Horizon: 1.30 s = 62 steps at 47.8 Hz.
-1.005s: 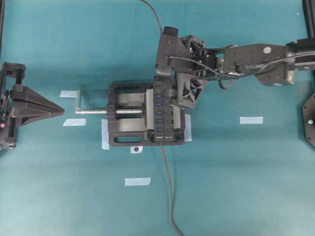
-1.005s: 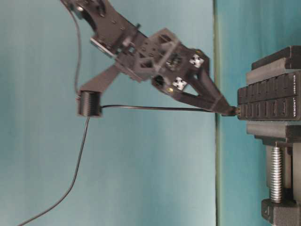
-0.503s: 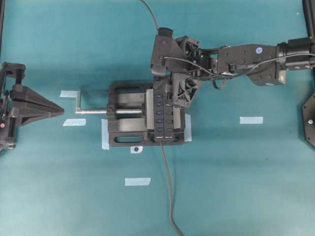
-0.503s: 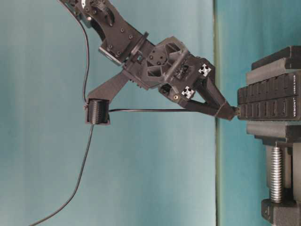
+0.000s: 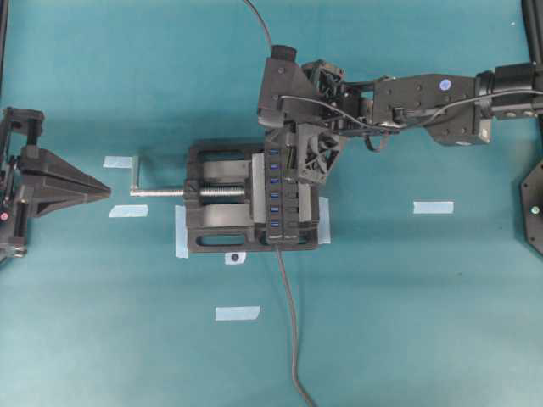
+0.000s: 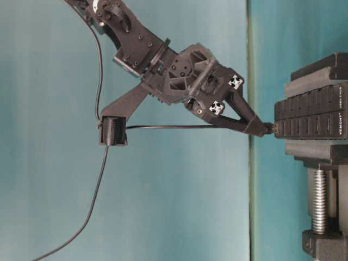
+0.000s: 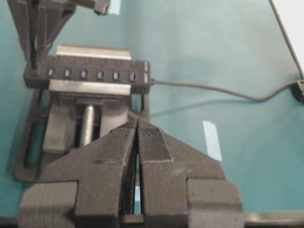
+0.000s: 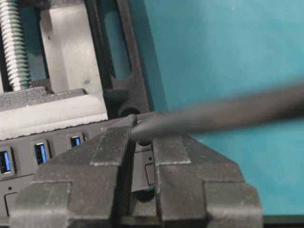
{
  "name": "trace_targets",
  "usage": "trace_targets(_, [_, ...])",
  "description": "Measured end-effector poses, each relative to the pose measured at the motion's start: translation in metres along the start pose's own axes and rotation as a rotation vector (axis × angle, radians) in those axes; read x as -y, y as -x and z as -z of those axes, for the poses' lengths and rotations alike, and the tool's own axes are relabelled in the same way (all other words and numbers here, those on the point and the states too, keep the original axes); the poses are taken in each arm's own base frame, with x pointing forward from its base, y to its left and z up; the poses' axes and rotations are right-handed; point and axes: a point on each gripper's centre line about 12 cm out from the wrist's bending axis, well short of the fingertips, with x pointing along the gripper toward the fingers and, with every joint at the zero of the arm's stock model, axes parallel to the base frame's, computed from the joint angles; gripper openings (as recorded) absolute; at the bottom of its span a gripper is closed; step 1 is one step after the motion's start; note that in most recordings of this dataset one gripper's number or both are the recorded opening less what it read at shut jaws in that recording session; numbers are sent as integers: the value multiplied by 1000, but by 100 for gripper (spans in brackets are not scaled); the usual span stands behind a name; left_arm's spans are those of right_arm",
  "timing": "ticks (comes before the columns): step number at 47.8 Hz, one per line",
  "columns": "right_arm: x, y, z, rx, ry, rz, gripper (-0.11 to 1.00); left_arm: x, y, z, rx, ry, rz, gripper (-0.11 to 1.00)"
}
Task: Insert the USB into the center port of the fixed hub
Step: 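Lift the gripped USB plug and carry it above the hub's ports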
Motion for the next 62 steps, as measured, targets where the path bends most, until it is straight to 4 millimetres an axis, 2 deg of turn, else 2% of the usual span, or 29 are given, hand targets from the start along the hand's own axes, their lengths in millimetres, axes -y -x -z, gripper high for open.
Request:
trace_targets(17, [0,2,-6,3,0,2,9,0,0,0,-2,0,0,0])
trace_targets(30, [-1,20,-22,-19,1,11,9,0,0,0,-3,2,0,0])
trace_targets(43, [-9,41,-31,-15,15,4,9,0,0,0,-2,0,0,0])
trace_targets(62, [-25,44,-32,-10,23,-28,9,0,0,0,-2,0,0,0])
